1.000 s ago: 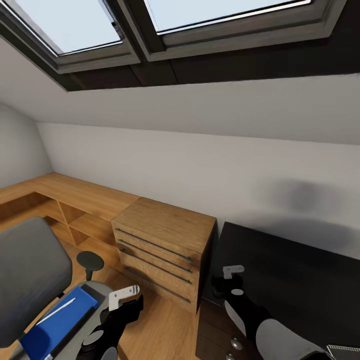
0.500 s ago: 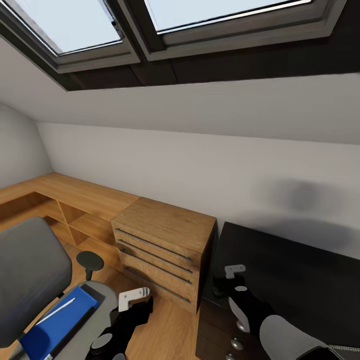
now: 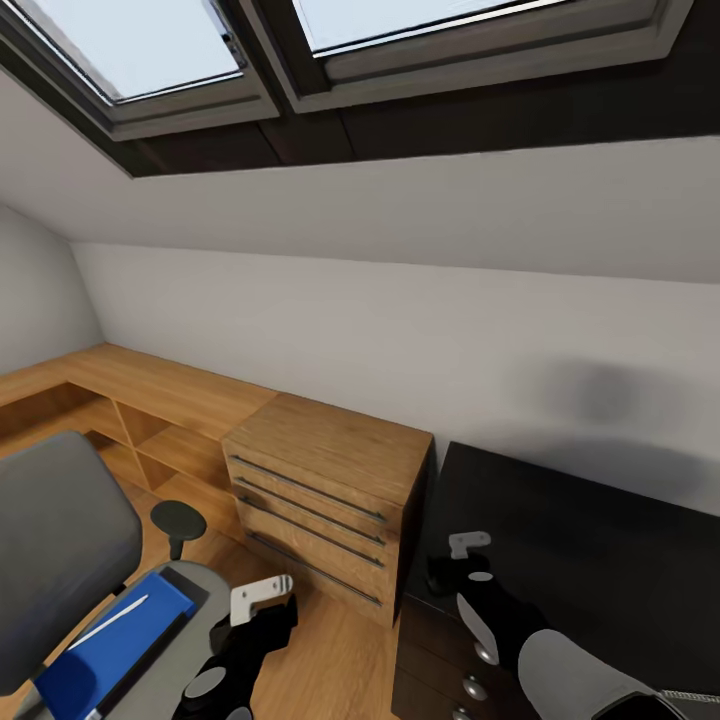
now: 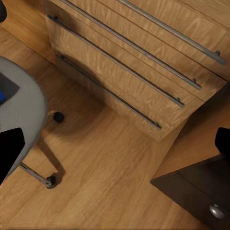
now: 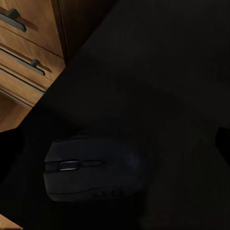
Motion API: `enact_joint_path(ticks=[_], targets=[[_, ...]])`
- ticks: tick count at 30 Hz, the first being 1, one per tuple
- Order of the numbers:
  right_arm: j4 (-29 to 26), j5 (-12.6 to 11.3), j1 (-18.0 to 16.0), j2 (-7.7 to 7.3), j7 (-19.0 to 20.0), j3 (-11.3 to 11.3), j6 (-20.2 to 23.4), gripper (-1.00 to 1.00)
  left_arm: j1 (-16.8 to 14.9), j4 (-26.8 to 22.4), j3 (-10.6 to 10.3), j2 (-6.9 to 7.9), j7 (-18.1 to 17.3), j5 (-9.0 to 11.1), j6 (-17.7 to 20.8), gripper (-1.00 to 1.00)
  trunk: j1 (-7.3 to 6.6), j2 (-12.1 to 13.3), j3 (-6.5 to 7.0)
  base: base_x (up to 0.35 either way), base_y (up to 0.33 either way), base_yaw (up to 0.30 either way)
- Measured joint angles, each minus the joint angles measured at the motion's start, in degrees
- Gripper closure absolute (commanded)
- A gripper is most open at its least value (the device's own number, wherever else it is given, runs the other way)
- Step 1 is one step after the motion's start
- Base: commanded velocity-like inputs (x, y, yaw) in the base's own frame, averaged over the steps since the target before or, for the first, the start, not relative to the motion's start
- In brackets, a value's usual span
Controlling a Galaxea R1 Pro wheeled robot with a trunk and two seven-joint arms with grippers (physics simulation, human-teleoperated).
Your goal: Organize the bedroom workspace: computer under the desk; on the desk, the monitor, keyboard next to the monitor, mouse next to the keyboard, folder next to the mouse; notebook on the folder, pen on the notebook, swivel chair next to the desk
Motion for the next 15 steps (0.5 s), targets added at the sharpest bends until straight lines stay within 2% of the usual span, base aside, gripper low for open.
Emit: enact_joint_path(ticks=[15], targets=[[0.0, 0.0, 0.0, 0.01, 0.0, 0.0, 0.5, -1.0, 0.0, 0.0, -0.1, -0.02, 0.7, 0.0, 0.0, -1.0, 3.3, -6.0, -2.7, 0.0, 0.0, 0.0]])
